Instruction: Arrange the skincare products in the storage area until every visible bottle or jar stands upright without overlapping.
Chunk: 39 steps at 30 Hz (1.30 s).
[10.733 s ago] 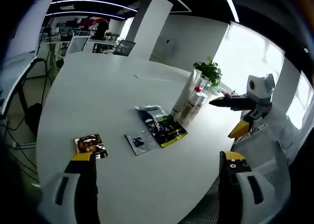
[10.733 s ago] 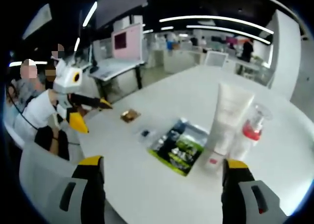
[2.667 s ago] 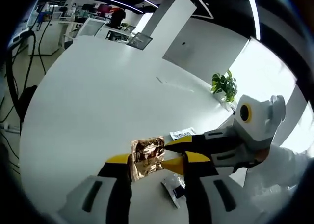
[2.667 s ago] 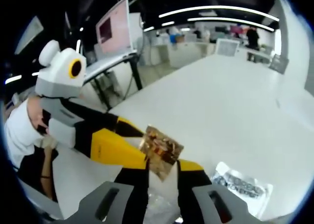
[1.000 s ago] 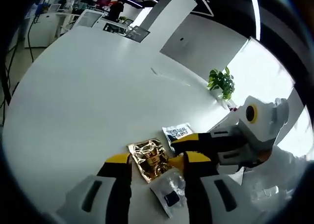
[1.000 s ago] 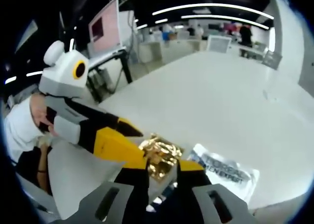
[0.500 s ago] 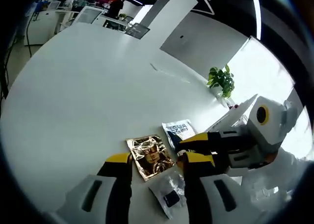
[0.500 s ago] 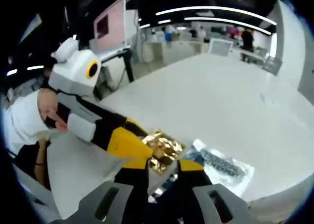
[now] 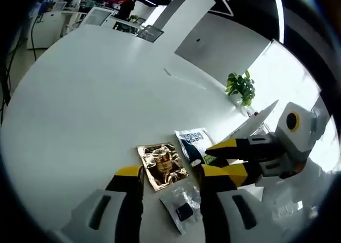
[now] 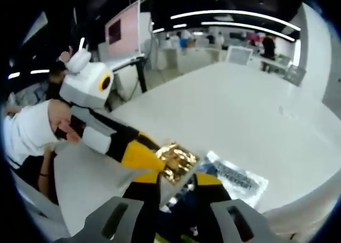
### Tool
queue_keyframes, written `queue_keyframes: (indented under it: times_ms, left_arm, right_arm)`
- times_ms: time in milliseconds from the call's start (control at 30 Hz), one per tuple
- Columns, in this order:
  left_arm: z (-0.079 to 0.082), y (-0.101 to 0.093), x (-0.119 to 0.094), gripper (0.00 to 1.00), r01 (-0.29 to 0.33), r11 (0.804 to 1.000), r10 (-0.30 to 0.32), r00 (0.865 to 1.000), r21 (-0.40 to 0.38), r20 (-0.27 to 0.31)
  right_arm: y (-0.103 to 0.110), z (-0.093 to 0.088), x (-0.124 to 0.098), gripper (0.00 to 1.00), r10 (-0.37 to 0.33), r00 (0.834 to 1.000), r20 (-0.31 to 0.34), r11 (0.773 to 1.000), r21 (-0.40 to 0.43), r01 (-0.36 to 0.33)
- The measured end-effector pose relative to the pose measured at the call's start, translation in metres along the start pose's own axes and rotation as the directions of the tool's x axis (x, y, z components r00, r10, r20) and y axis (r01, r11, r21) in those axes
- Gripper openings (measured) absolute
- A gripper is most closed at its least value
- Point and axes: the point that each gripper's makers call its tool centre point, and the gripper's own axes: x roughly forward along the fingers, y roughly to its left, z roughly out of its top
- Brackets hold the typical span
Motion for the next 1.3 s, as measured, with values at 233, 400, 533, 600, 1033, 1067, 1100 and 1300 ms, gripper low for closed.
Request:
queue_keyframes:
  times_ms: [233, 400, 533, 600, 1033, 1067, 1100, 1300]
  left_arm:
    - [0.001, 0.002, 0.0, 0.37, -0.001, 1.0, 0.001, 1.0, -0.003, -0.002]
    - [0.003, 0.003, 0.003, 0.37, 0.003, 1.0, -0.003, 1.0, -0.007, -0.003]
    - [0.003, 0.003, 0.004, 0.38, 0.005, 1.0, -0.005, 1.0, -0.001, -0.008]
    - [0.004, 0.004, 0.003, 0.41, 0.0, 1.0, 0.0, 1.0, 0.009, -0.006]
    - [0.0, -0.01, -0.013, 0.51, -0.015, 0.994, 0.017, 1.0, 0.106, -0.02]
    - [-0.001, -0.013, -0.016, 0.52, -0.017, 0.993, 0.019, 1.0, 0.118, -0.017]
    - [-0.001, -0.015, -0.018, 0.53, -0.017, 0.992, 0.019, 1.0, 0.126, -0.011]
    - [0.003, -0.034, -0.034, 0.57, -0.006, 0.978, 0.004, 1.0, 0.207, 0.009]
  right_arm:
    - [0.004, 0.003, -0.021, 0.2, 0.004, 1.0, 0.02, 1.0, -0.004, -0.004]
    - [0.004, 0.003, -0.035, 0.21, -0.003, 0.999, 0.037, 1.0, -0.001, 0.003]
    - [0.009, 0.002, -0.045, 0.25, 0.001, 0.999, 0.044, 1.0, -0.015, -0.001]
    - [0.01, 0.002, -0.05, 0.28, 0.0, 0.999, 0.048, 1.0, -0.019, 0.001]
    - [0.001, 0.006, -0.082, 0.43, -0.044, 0.996, 0.079, 0.998, -0.045, 0.048]
    - [0.001, 0.006, -0.085, 0.43, -0.05, 0.996, 0.08, 0.997, -0.053, 0.054]
    - [0.002, 0.005, -0.087, 0.44, -0.05, 0.995, 0.081, 0.997, -0.055, 0.055]
    - [0.003, 0.001, -0.097, 0.52, -0.058, 0.995, 0.087, 0.997, -0.045, 0.062]
